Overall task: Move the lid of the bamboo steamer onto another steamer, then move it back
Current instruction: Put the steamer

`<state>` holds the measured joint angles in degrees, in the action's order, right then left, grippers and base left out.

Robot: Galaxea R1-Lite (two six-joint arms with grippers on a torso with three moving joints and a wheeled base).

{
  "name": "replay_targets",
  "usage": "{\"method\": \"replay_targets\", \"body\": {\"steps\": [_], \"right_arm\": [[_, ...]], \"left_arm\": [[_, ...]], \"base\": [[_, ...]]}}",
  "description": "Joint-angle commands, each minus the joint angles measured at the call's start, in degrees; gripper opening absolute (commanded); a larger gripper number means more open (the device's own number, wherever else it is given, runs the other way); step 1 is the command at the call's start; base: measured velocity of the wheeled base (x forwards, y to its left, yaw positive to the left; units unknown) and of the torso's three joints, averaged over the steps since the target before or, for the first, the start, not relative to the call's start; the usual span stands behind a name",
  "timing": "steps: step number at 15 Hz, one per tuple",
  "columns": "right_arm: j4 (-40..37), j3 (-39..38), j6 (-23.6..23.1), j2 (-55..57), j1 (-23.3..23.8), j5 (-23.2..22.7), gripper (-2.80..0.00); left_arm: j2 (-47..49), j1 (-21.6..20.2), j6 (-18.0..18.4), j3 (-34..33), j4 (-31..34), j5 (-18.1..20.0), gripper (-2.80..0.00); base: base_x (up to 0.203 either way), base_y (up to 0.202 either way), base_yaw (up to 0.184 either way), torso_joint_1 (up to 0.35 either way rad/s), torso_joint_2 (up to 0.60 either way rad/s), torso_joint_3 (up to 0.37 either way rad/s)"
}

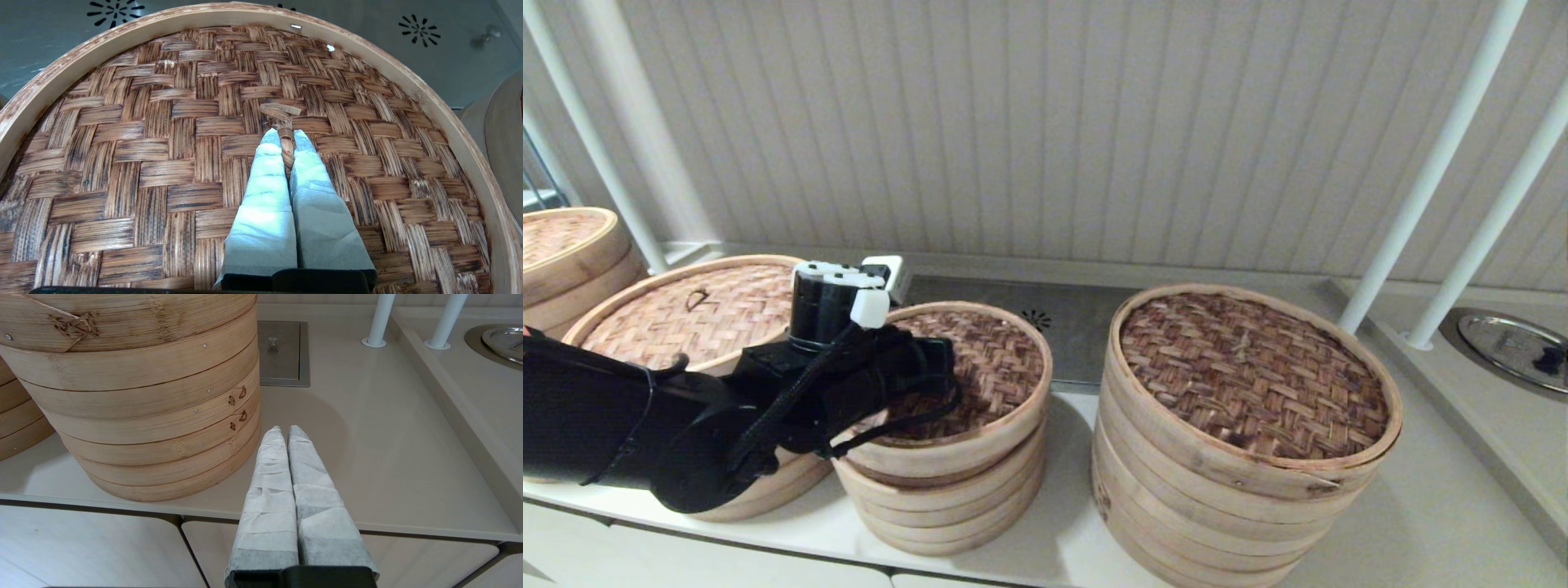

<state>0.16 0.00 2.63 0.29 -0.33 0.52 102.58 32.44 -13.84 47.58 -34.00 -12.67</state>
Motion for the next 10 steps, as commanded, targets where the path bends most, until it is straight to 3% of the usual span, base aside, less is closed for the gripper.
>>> {"method": "replay_targets", "body": {"steps": [1,10], "right_arm": [[0.0,-0.2,0.0,0.0,0.0,0.1,-2.80],[0.0,-0.2,0.0,0.0,0.0,0.0,-2.80]], "left_arm": [[0.2,0.0,-0.1,-0.9,-0.7,-0.1,-2.80],[0.3,0.0,-0.1,-3.6,-2.9,-0.1,-2.80]], "base": [[0.000,0.000,0.000,0.000,0.00,0.000],[0.000,0.000,0.000,0.000,0.00,0.000]]}}
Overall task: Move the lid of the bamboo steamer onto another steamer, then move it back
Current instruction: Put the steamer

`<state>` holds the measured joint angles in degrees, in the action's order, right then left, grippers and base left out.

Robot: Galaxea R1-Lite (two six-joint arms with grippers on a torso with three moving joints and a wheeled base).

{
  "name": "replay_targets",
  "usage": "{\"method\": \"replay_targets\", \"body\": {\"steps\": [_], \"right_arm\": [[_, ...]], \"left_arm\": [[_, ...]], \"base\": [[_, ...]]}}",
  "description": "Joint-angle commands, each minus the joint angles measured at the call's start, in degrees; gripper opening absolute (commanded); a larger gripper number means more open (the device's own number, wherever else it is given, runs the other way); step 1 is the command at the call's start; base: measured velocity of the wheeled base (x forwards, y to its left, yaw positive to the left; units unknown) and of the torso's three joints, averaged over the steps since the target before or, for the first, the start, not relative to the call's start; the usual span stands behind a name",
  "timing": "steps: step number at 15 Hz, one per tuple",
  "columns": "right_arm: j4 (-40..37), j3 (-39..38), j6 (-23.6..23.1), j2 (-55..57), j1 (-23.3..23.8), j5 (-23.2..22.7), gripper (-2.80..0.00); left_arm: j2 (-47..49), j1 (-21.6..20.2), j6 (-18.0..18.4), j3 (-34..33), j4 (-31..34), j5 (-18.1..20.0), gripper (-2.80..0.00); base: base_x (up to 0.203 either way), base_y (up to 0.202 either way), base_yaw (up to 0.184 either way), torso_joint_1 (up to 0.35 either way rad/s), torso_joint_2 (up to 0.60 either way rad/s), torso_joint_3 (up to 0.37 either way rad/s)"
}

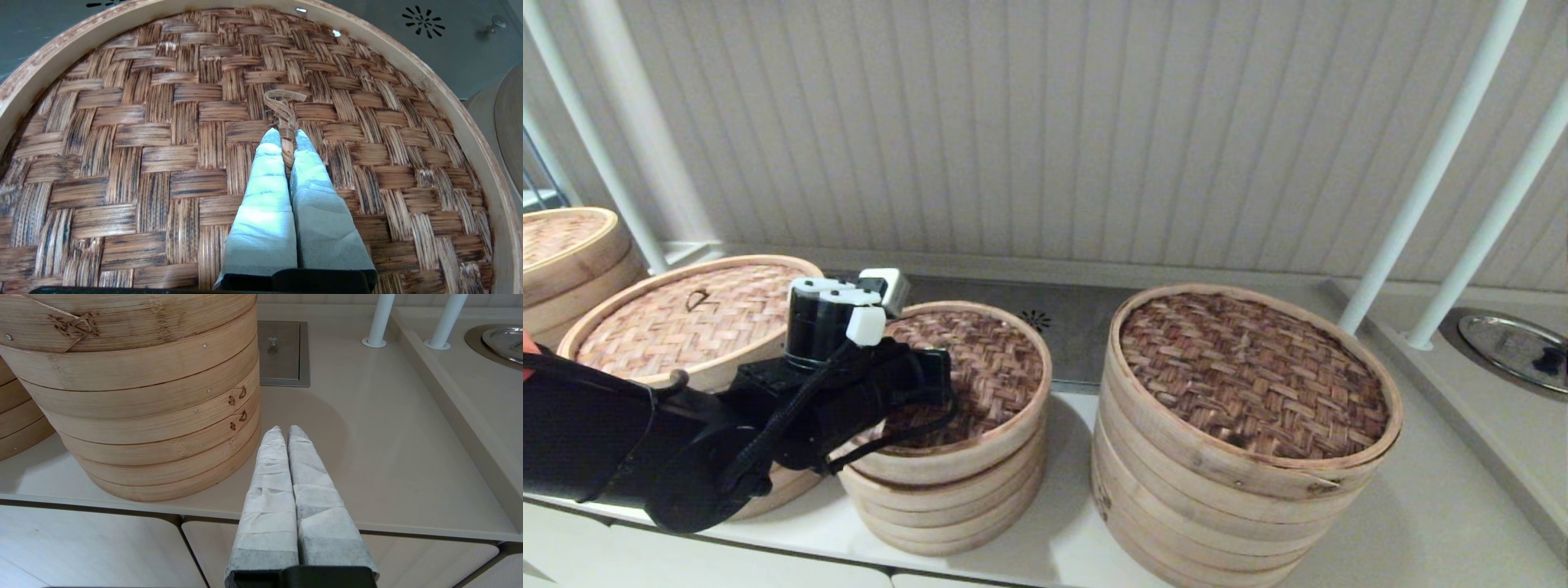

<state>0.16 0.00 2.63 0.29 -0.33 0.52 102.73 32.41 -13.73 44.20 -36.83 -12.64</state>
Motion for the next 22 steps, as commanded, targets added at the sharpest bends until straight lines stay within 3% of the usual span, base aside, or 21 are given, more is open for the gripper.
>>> {"method": "replay_targets", "body": {"steps": [1,22], "right_arm": [[0.0,-0.2,0.0,0.0,0.0,0.0,-2.80],[0.0,-0.2,0.0,0.0,0.0,0.0,-2.80]], "left_arm": [[0.1,0.0,-0.1,-0.5,-0.2,-0.1,-2.80],[-1.0,-2.1,-0.3,-2.9,-4.2,-0.1,-2.80]], "base": [[0.000,0.000,0.000,0.000,0.00,0.000],[0.000,0.000,0.000,0.000,0.00,0.000]]}}
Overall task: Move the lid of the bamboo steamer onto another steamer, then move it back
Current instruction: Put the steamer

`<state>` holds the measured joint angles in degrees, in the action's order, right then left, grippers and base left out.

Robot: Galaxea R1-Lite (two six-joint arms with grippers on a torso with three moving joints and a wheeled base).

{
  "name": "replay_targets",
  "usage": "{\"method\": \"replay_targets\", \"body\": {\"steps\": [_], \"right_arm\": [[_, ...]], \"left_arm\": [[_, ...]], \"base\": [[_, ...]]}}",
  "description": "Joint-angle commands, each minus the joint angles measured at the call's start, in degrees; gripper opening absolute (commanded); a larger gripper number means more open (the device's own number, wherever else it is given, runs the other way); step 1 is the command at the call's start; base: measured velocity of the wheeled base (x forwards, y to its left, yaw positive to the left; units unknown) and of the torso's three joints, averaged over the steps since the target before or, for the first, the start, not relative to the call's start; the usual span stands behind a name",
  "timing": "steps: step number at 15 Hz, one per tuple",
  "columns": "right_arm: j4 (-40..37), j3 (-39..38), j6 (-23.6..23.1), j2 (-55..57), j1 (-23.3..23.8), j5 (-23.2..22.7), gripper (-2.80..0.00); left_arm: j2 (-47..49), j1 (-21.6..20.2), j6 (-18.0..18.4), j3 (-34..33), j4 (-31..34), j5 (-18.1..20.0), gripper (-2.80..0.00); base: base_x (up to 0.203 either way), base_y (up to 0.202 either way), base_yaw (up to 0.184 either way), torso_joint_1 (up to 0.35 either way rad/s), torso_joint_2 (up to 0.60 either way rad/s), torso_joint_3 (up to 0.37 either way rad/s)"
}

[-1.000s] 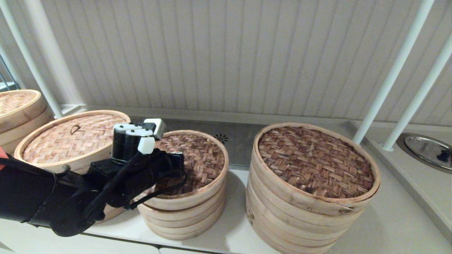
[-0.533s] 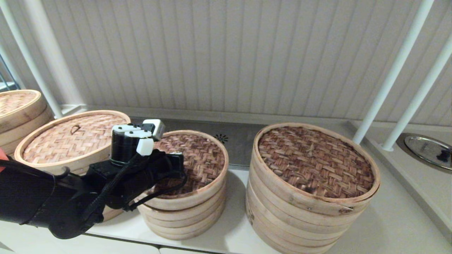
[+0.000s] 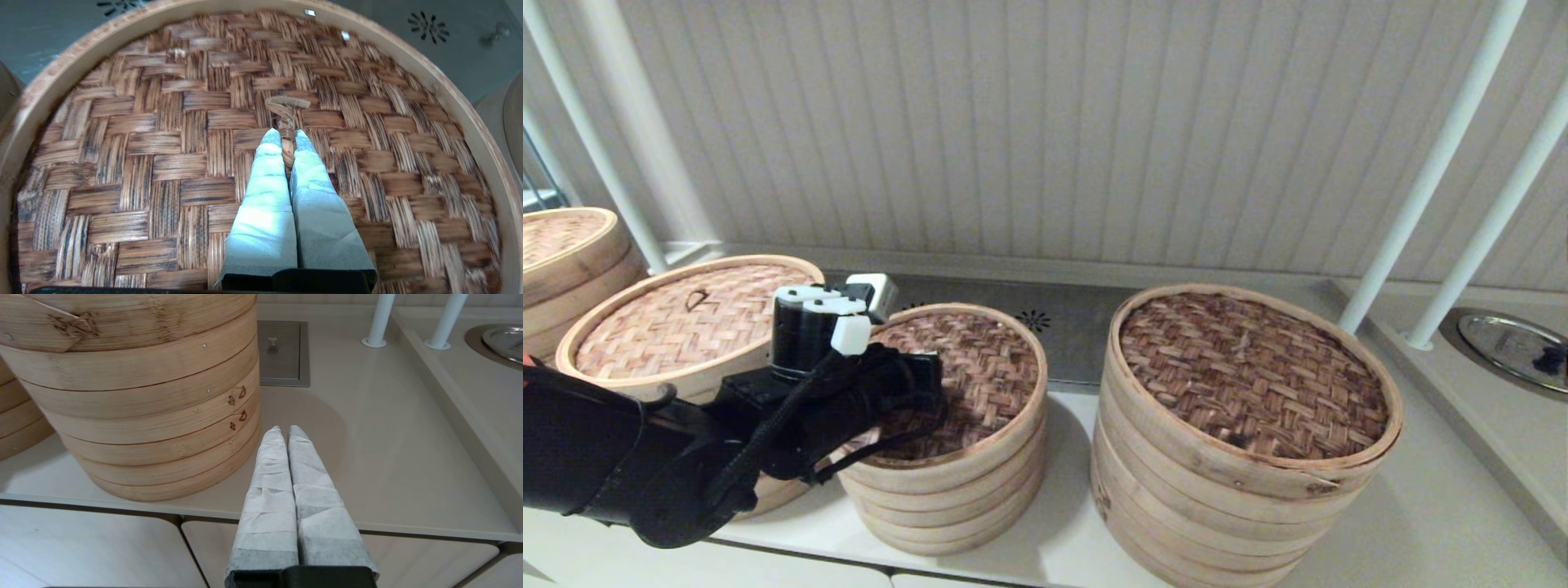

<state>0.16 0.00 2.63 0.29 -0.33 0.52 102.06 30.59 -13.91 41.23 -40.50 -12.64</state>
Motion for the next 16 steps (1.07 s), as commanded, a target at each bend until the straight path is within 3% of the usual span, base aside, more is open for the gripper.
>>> {"method": "replay_targets", "body": {"steps": [1,16], "right_arm": [[0.0,-0.2,0.0,0.0,0.0,0.0,-2.80],[0.0,-0.2,0.0,0.0,0.0,0.0,-2.80]], "left_arm": [[-0.5,-0.4,-0.1,0.1,-0.5,-0.1,-2.80],[2.4,-0.5,-0.1,2.9,-1.2,0.0,-2.80]], "base": [[0.000,0.000,0.000,0.000,0.00,0.000],[0.000,0.000,0.000,0.000,0.00,0.000]]}}
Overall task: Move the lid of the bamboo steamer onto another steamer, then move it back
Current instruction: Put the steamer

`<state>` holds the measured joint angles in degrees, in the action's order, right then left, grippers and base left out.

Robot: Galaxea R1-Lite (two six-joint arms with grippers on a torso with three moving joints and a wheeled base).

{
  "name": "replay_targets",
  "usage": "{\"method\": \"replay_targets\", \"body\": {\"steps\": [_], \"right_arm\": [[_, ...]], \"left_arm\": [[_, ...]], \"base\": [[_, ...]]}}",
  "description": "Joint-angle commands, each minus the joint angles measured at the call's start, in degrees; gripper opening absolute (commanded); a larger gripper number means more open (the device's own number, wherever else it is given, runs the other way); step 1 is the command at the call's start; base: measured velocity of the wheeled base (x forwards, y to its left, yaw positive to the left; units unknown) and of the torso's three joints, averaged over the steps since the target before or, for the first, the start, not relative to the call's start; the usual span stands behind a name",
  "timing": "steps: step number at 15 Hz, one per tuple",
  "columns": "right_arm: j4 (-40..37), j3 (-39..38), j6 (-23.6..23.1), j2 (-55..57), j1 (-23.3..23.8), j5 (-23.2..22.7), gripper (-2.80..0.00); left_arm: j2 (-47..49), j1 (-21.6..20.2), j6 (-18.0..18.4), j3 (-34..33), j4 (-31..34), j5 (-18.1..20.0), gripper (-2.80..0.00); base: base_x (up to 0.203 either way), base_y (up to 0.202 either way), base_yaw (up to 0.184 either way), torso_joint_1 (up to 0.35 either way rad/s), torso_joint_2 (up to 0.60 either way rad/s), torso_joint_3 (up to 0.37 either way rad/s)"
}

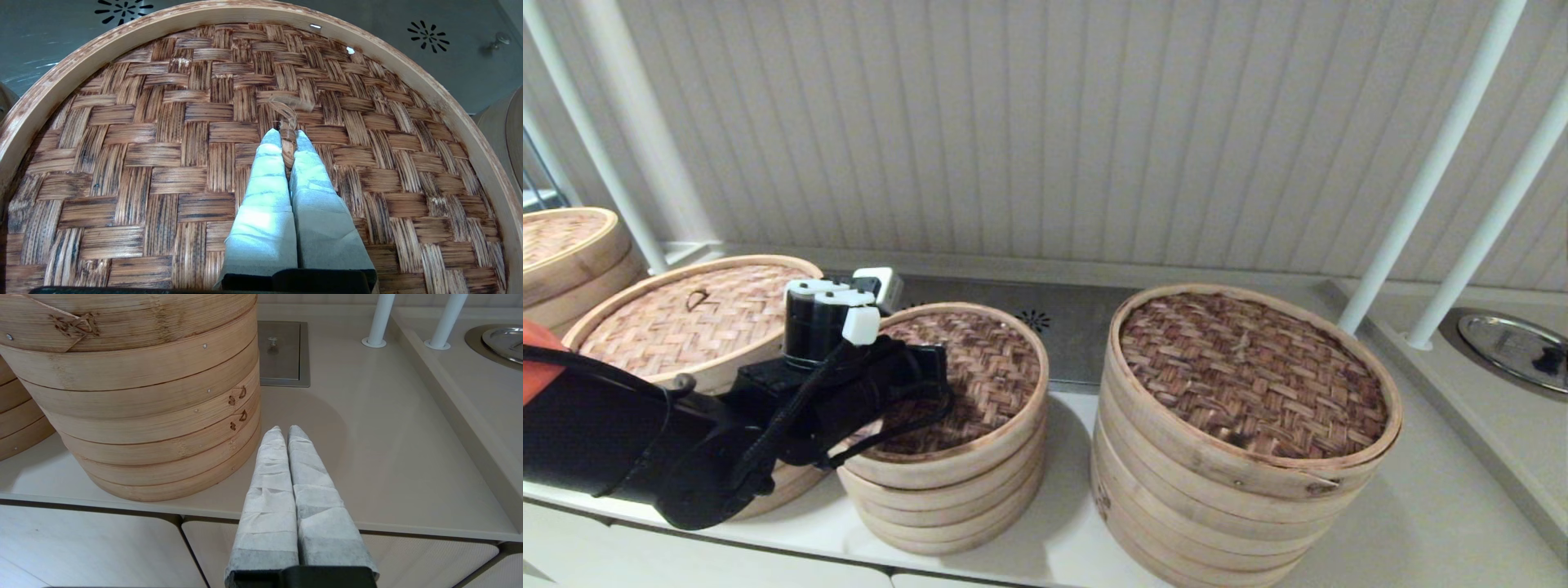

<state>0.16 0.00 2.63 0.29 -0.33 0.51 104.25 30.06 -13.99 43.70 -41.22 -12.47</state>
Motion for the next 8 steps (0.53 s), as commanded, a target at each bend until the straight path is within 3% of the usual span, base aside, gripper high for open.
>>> {"method": "replay_targets", "body": {"steps": [1,8], "right_arm": [[0.0,-0.2,0.0,0.0,0.0,0.0,-2.80],[0.0,-0.2,0.0,0.0,0.0,0.0,-2.80]], "left_arm": [[0.3,-0.1,-0.1,0.3,-0.5,-0.1,-2.80],[1.4,0.0,-0.3,-0.2,-0.4,0.1,-2.80]], "base": [[0.000,0.000,0.000,0.000,0.00,0.000],[0.000,0.000,0.000,0.000,0.00,0.000]]}}
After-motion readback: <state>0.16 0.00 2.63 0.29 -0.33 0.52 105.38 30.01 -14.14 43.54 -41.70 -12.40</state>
